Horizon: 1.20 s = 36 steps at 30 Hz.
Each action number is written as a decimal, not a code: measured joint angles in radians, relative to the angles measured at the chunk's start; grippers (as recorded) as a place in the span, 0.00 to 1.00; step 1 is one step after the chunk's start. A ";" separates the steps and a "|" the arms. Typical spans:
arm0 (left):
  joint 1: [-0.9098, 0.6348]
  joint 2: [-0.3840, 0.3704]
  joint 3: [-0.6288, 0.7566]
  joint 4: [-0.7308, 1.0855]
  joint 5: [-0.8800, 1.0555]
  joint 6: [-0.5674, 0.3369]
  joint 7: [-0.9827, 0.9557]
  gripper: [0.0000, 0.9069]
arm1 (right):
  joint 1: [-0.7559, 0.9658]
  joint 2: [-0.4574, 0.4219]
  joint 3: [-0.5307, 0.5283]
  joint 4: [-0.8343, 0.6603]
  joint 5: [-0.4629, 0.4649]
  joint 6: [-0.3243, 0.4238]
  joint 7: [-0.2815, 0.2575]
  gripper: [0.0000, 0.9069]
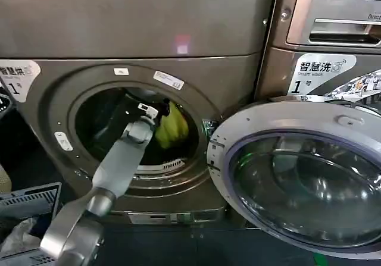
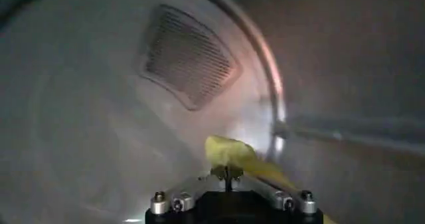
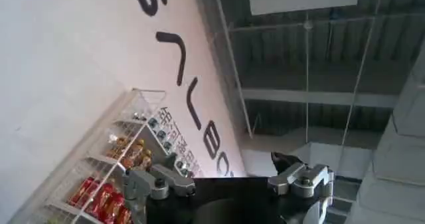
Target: Grasp the clothes from the dryer.
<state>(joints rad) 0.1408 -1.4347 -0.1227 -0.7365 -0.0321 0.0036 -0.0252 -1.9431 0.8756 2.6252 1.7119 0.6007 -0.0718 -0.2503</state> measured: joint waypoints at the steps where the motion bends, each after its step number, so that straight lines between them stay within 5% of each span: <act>1: 0.008 0.000 -0.007 -0.011 -0.014 -0.001 -0.028 0.00 | 0.000 0.001 0.001 0.000 -0.002 0.002 0.000 1.00; 17: 0.237 -0.011 -0.070 -0.310 -0.064 -0.077 -0.295 0.00 | -0.023 -0.009 0.037 -0.010 -0.001 0.021 0.026 1.00; 36: 0.303 -0.026 -0.076 -0.375 -0.109 -0.078 -0.336 0.00 | -0.043 -0.037 0.046 -0.024 0.013 0.024 0.040 1.00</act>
<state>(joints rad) 0.4443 -1.4609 -0.1985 -1.1112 -0.1411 -0.0742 -0.3608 -1.9858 0.8385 2.6715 1.6875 0.6141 -0.0474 -0.2103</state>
